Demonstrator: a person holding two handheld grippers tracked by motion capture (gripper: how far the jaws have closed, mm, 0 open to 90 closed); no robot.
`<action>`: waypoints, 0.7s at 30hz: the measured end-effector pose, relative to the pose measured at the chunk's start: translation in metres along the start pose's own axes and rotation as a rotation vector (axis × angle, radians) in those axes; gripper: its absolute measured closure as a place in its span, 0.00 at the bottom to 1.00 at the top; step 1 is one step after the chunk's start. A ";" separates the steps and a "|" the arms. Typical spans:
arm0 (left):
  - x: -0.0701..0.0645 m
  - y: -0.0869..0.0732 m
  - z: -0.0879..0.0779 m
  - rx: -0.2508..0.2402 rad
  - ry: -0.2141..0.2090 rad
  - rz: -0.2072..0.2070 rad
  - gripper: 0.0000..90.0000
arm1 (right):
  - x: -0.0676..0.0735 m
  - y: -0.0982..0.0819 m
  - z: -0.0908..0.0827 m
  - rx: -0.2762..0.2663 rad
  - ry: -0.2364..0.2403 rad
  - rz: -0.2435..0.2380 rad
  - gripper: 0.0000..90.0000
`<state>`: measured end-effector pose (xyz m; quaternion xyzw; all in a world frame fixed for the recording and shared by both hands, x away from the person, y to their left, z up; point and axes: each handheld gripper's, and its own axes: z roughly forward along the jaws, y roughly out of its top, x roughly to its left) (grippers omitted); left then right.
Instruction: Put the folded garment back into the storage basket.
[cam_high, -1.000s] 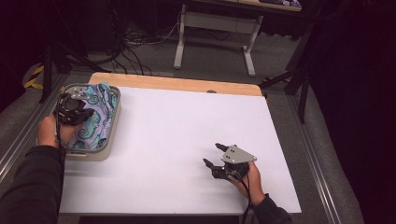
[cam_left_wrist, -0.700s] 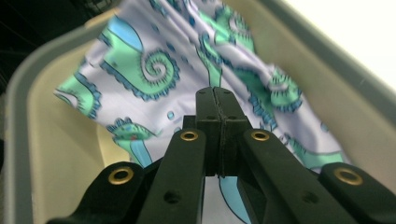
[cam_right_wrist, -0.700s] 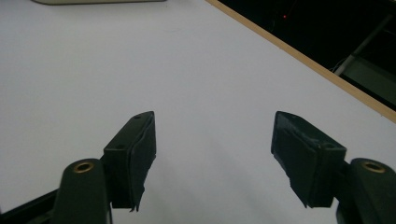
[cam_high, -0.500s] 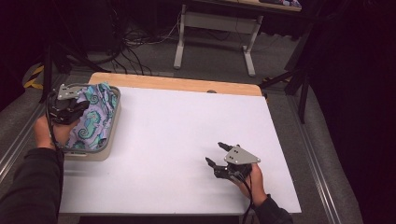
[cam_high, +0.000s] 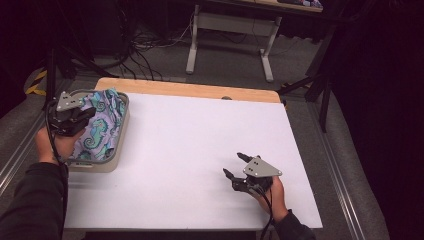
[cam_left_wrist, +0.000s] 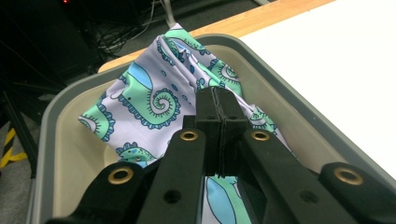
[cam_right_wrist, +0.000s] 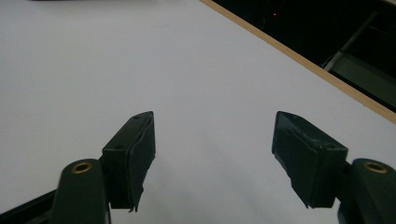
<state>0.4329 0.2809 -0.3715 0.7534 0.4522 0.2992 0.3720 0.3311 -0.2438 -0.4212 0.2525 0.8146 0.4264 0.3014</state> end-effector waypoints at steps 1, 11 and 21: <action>-0.001 0.000 -0.001 -0.015 -0.005 0.000 0.99 | 0.000 -0.001 0.000 0.002 -0.005 -0.005 0.34; -0.015 0.002 -0.009 -0.067 -0.011 0.043 0.98 | 0.000 -0.004 -0.007 -0.024 -0.014 -0.006 0.35; -0.022 -0.004 -0.011 -0.085 -0.019 0.056 0.88 | -0.001 -0.008 -0.008 -0.020 -0.010 0.010 0.34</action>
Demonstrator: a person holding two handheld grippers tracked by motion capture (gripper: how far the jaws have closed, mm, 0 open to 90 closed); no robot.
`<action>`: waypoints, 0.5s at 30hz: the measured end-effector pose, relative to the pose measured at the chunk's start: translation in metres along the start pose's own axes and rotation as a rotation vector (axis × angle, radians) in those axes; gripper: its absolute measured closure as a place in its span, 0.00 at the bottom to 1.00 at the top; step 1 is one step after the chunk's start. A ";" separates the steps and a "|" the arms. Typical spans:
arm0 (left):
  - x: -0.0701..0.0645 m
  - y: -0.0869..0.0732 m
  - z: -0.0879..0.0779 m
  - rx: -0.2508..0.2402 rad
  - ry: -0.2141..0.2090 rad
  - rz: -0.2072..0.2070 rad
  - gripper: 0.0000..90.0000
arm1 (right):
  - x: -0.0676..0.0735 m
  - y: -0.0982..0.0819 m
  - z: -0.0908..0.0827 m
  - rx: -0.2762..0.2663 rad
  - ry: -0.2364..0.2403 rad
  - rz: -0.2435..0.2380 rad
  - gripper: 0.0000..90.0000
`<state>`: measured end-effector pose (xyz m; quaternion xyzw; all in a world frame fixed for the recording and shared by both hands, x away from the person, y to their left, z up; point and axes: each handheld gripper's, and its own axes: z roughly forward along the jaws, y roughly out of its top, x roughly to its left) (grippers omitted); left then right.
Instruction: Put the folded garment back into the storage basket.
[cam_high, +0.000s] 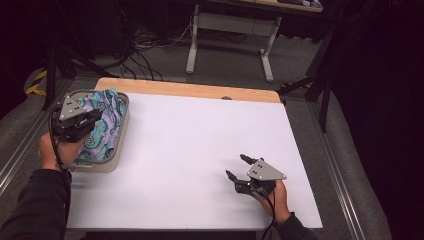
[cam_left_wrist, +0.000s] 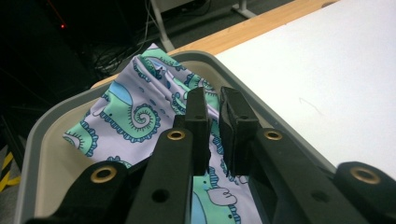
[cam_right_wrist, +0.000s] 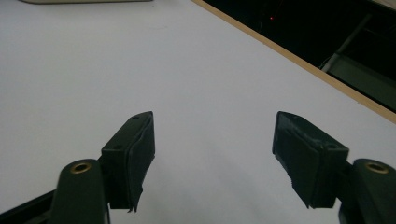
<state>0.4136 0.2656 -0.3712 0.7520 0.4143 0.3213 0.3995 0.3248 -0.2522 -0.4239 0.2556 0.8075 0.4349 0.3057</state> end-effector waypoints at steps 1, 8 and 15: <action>-0.002 0.000 0.000 -0.002 -0.002 0.003 0.86 | 0.000 0.000 0.000 0.001 -0.002 0.001 0.34; -0.007 0.000 0.002 0.026 0.018 0.058 0.74 | 0.000 -0.002 -0.001 0.006 0.001 0.003 0.33; -0.008 -0.002 0.006 0.031 -0.022 0.033 0.60 | -0.001 -0.002 -0.001 0.007 -0.001 0.001 0.33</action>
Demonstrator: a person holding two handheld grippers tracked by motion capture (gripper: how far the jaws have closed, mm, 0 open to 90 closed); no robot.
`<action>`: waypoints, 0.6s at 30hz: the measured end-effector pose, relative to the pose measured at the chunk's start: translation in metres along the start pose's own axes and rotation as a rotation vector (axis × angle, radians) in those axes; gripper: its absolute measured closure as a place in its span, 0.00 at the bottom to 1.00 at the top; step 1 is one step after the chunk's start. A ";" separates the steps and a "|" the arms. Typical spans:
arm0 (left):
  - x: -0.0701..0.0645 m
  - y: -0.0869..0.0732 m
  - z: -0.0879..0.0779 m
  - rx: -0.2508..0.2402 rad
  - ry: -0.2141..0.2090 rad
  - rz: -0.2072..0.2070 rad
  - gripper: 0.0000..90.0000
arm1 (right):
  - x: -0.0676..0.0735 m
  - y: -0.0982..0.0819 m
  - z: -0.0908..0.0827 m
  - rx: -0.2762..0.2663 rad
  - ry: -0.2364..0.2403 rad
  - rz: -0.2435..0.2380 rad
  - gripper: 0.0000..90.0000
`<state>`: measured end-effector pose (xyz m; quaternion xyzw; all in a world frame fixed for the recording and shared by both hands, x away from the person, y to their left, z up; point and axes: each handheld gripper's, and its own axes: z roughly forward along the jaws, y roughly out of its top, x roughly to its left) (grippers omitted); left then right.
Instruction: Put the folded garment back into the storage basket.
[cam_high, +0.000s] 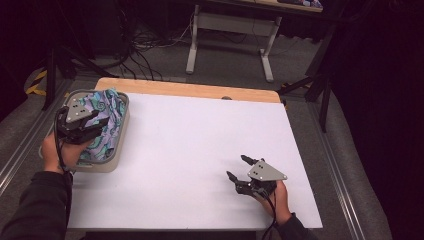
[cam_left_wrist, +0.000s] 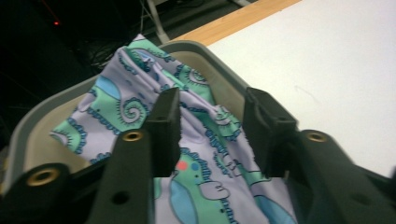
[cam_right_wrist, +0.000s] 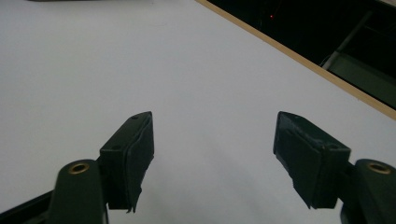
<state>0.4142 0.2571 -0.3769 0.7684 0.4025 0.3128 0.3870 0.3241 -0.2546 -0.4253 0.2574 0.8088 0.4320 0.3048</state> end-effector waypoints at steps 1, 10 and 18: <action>0.000 0.000 0.000 0.000 0.000 0.000 0.57 | 0.000 0.000 0.000 0.001 -0.001 0.000 0.33; -0.020 0.006 -0.010 -0.101 -0.030 0.046 0.41 | 0.001 -0.001 -0.002 -0.007 0.000 0.003 0.31; -0.033 0.010 -0.015 -0.151 -0.026 0.075 0.34 | 0.000 -0.003 -0.005 -0.028 -0.007 0.015 0.27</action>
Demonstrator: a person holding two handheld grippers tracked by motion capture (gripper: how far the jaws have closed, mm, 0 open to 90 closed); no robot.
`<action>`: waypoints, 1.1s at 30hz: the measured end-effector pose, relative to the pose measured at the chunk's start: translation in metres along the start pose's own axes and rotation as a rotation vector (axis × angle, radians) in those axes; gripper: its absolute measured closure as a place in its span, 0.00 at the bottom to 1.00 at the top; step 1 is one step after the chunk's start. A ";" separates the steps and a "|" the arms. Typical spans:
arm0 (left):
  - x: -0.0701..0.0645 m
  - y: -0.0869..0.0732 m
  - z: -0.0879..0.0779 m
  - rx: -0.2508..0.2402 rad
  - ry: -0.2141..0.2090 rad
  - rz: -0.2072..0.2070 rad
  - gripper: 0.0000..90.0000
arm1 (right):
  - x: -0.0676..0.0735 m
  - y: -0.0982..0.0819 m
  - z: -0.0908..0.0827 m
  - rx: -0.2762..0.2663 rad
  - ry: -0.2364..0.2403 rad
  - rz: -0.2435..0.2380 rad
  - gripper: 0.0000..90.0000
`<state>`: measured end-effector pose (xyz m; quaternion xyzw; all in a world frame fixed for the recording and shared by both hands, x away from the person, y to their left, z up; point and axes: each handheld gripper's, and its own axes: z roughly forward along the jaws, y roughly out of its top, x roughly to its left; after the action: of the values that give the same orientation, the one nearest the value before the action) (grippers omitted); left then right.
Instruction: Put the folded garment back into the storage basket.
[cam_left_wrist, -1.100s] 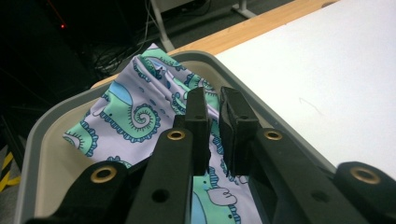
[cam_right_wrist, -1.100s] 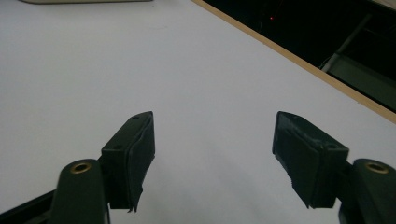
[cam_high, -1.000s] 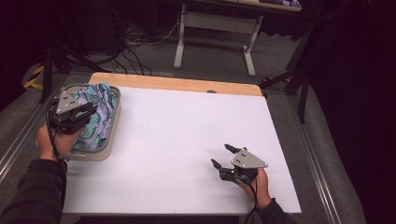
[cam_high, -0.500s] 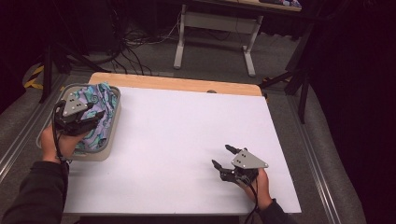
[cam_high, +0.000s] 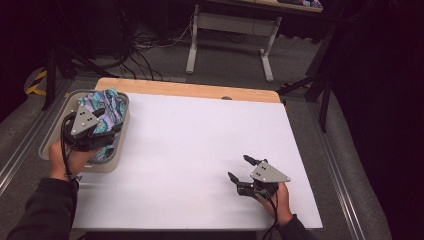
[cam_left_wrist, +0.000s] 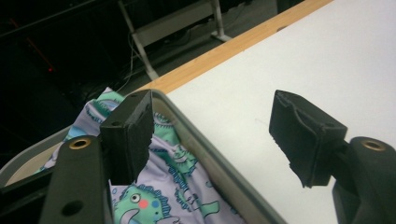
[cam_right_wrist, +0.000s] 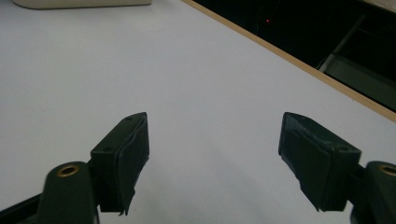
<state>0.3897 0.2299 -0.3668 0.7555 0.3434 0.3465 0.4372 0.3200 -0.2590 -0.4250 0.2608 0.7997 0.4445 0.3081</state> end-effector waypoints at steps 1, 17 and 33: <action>-0.001 0.001 0.000 -0.004 0.008 0.007 0.33 | 0.000 0.000 0.000 0.001 0.006 0.002 0.27; 0.064 -0.016 0.052 0.361 0.019 -0.088 0.43 | 0.003 -0.004 0.006 0.033 0.023 -0.016 0.28; 0.060 -0.037 0.102 0.681 -0.114 -0.089 0.99 | 0.004 -0.008 0.008 0.055 0.025 -0.027 0.28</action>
<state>0.4973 0.2506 -0.4250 0.8606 0.4469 0.1499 0.1931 0.3216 -0.2557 -0.4359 0.2530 0.8189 0.4212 0.2967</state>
